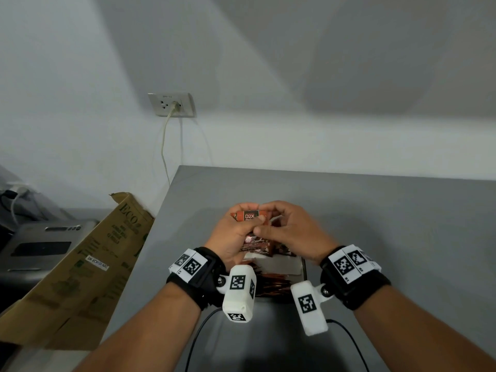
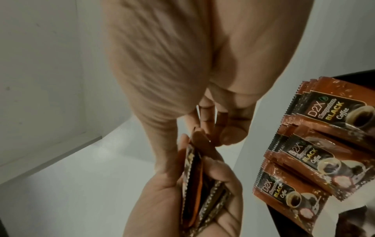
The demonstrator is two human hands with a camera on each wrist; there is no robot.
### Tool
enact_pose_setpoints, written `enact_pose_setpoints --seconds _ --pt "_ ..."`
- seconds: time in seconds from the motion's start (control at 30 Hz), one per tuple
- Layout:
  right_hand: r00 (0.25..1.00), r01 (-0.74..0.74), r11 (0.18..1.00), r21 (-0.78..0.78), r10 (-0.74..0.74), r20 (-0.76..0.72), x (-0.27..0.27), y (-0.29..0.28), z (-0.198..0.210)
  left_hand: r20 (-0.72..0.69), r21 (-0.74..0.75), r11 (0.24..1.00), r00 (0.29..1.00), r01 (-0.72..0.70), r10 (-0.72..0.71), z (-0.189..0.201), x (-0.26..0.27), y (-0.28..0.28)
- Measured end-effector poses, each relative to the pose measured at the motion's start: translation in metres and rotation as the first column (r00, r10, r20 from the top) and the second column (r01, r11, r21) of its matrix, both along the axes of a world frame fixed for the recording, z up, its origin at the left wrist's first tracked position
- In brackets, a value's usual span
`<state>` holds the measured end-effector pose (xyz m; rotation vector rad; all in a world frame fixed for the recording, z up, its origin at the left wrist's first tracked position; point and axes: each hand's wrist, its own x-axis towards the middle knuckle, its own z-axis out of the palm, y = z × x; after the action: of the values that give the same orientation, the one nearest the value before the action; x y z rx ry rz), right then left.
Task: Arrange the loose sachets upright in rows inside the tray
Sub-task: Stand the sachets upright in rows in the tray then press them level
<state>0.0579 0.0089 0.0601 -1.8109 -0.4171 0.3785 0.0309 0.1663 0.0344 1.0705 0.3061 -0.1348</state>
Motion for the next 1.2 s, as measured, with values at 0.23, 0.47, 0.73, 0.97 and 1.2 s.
enact_pose_setpoints --seconds 0.23,0.47,0.73,0.97,1.2 --pt "0.978 0.205 0.978 -0.042 -0.205 -0.019 0.004 0.004 -0.01 -0.091 -0.116 0.993 0.995 0.028 -0.039 0.004 -0.001 0.001" --pt "0.889 0.358 0.912 0.199 -0.269 -0.37 0.016 -0.007 0.013 -0.047 0.108 0.994 0.999 0.015 -0.01 0.002 -0.001 0.012" --pt "0.955 0.211 0.976 0.06 -0.193 -0.227 0.004 0.001 0.001 0.045 0.14 0.99 0.999 -0.019 0.012 0.001 -0.002 0.005" --pt "0.986 0.104 0.994 -0.01 -0.102 0.133 0.009 -0.014 0.016 -0.258 -0.165 0.984 0.96 0.062 -0.104 -0.001 -0.004 0.019" --pt "0.947 0.282 0.945 0.167 -0.245 -0.21 0.015 -0.03 0.003 -0.043 0.161 0.983 0.994 -0.089 0.097 0.0 0.005 0.019"
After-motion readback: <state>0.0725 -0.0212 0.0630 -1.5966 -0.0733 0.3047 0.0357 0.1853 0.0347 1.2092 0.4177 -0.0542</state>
